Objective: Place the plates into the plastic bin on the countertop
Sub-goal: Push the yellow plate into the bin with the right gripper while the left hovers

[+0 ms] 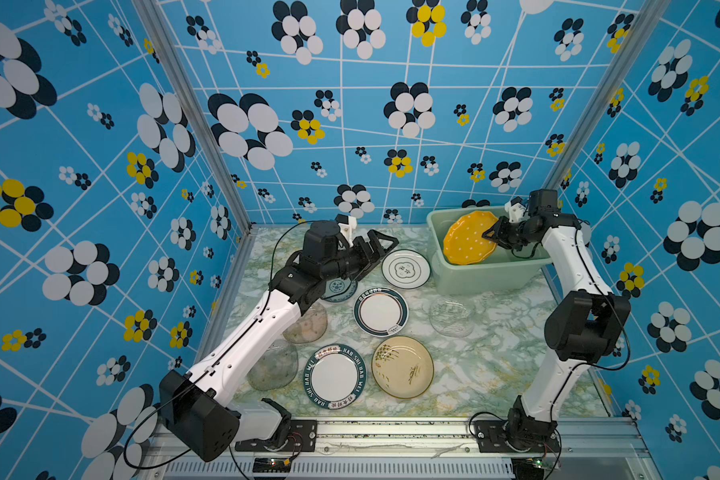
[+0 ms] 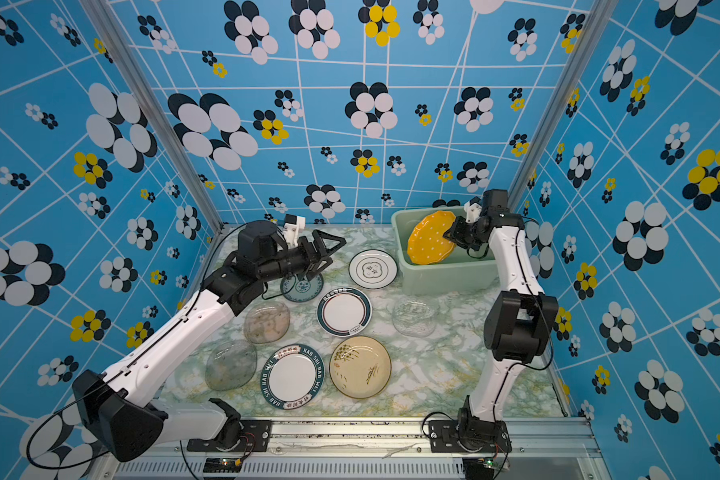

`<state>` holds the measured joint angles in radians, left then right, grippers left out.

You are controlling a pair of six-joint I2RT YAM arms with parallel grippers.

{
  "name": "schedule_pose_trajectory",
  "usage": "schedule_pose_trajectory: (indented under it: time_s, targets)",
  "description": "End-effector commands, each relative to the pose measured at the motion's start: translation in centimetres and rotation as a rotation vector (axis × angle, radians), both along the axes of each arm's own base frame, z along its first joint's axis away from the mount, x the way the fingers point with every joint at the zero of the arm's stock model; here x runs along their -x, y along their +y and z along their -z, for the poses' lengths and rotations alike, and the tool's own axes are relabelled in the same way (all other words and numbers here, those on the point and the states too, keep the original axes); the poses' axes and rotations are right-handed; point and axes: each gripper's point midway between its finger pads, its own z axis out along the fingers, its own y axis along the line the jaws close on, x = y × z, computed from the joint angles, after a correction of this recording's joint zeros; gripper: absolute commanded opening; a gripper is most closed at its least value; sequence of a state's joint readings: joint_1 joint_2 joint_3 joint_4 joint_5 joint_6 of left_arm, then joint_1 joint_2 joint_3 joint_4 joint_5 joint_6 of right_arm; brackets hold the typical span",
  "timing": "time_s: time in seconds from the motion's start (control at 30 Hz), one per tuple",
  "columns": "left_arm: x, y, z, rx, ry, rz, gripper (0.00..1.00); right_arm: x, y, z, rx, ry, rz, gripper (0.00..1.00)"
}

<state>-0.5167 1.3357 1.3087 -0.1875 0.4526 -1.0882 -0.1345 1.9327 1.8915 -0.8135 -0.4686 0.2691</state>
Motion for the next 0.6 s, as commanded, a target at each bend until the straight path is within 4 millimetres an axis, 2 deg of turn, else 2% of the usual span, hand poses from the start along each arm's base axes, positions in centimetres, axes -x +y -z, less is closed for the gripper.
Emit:
schedule_pose_trajectory:
  time_s: [0.0, 0.2, 0.57]
  targets:
    - [0.0, 0.3, 0.1, 0.008, -0.005, 0.006, 0.97, -0.9, -0.1, -2.5, 0.012, -0.075, -0.030, 0.00]
    - [-0.1, 0.8, 0.5, 0.015, 0.004, -0.006, 0.97, -0.3, 0.0, -1.1, 0.020, -0.020, -0.050, 0.00]
    - [0.2, 1.4, 1.5, 0.020, 0.022, -0.012, 0.97, 2.7, -0.3, 0.9, 0.050, 0.063, -0.038, 0.00]
